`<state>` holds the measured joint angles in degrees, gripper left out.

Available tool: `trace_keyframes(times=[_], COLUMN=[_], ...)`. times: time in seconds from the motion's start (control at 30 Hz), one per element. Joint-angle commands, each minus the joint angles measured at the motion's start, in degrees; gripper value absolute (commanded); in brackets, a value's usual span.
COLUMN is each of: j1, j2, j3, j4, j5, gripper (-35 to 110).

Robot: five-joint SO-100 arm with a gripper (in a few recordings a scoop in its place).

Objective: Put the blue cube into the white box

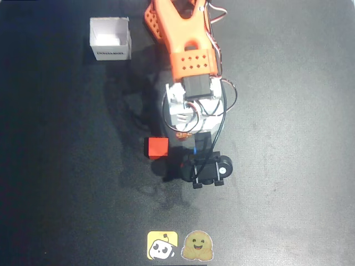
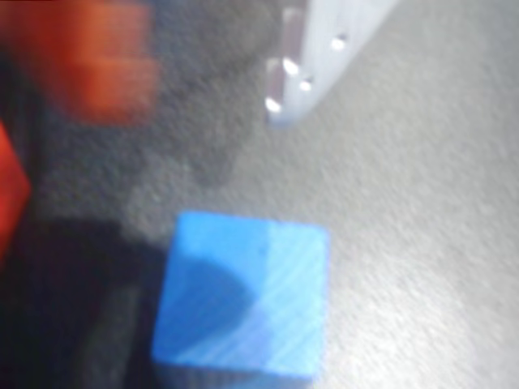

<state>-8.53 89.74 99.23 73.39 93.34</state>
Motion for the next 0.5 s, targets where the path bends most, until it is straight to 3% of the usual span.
trace_keyframes(times=[0.0, 0.47], j1=[-0.9, -4.7], j2=[-0.3, -6.2], j3=[-2.4, -2.5], j4=[-1.2, -9.4], j5=[0.6, 6.2], gripper=[28, 27])
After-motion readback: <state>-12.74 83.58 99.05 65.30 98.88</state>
